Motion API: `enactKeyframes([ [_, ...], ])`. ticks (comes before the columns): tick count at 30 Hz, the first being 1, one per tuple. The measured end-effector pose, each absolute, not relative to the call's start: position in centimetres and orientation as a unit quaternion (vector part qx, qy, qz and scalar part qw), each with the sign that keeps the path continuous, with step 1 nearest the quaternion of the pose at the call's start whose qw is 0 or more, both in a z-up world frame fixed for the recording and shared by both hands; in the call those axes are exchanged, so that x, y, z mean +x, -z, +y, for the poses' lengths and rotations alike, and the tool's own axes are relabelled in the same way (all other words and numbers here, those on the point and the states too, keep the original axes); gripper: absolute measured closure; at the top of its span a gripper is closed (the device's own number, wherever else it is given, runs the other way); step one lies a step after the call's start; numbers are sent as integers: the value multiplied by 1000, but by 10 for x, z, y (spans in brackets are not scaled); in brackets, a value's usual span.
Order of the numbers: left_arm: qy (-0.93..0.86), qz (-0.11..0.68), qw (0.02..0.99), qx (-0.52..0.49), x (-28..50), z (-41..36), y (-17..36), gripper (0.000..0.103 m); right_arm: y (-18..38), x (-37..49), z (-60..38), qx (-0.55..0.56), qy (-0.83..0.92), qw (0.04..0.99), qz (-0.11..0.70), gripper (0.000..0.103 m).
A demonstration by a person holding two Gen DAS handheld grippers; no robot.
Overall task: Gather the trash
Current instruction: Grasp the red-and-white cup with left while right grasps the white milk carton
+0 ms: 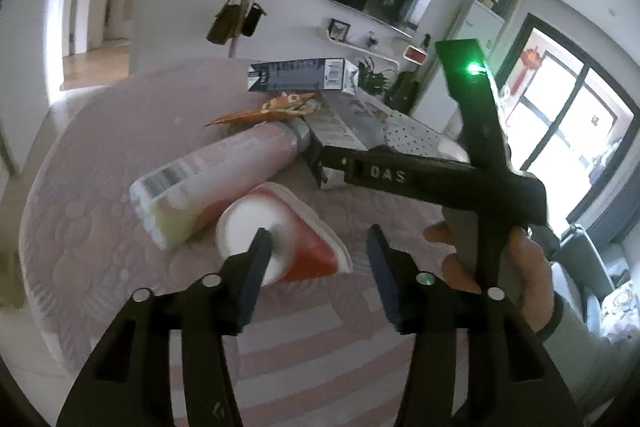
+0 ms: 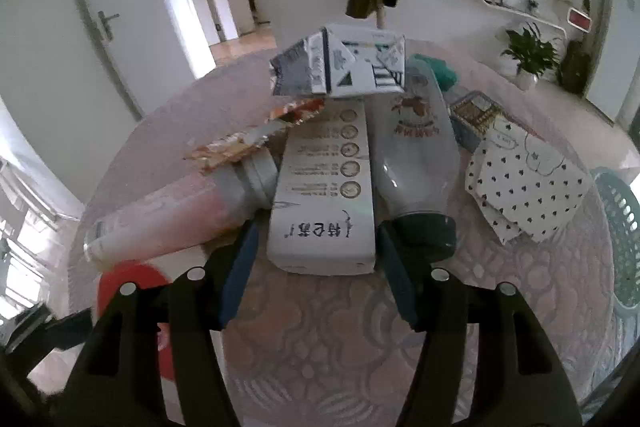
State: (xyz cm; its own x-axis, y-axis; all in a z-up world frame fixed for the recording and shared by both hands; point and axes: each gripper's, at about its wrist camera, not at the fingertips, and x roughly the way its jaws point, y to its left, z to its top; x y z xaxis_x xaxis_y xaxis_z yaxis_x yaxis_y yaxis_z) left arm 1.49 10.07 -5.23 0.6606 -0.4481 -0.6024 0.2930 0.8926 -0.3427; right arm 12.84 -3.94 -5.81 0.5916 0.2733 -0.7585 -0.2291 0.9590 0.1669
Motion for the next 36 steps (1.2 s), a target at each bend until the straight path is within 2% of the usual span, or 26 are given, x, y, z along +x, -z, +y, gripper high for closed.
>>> enactKeyframes([
  [4, 176, 344, 913, -128, 6, 115, 50, 35, 63, 134, -41, 35, -131, 892, 431, 45],
  [6, 157, 342, 917, -132, 5, 121, 50, 32, 64, 139, -40, 31, -128, 892, 433, 45],
  [8, 148, 347, 916, -138, 10, 126, 52, 21, 65, 142, -38, 31, -125, 891, 434, 45],
  [11, 151, 362, 907, -153, 19, 127, 62, 21, 69, 144, -37, 28, -123, 891, 436, 51],
  [16, 146, 390, 896, -157, 39, 113, 80, 21, 69, 131, -48, 32, -132, 889, 438, 51],
  [21, 126, 392, 899, -152, 48, 103, 88, 26, 66, 105, -65, 33, -158, 880, 446, 51],
  [25, 124, 397, 896, -158, 49, 98, 88, 43, 65, 76, -76, 13, -174, 877, 447, 51],
  [28, 133, 391, 894, -172, 49, 98, 84, 50, 63, 56, -83, -2, -180, 878, 444, 51],
  [36, 137, 359, 908, -168, 35, 91, 66, 53, 64, 17, -78, -49, -194, 874, 443, 50],
])
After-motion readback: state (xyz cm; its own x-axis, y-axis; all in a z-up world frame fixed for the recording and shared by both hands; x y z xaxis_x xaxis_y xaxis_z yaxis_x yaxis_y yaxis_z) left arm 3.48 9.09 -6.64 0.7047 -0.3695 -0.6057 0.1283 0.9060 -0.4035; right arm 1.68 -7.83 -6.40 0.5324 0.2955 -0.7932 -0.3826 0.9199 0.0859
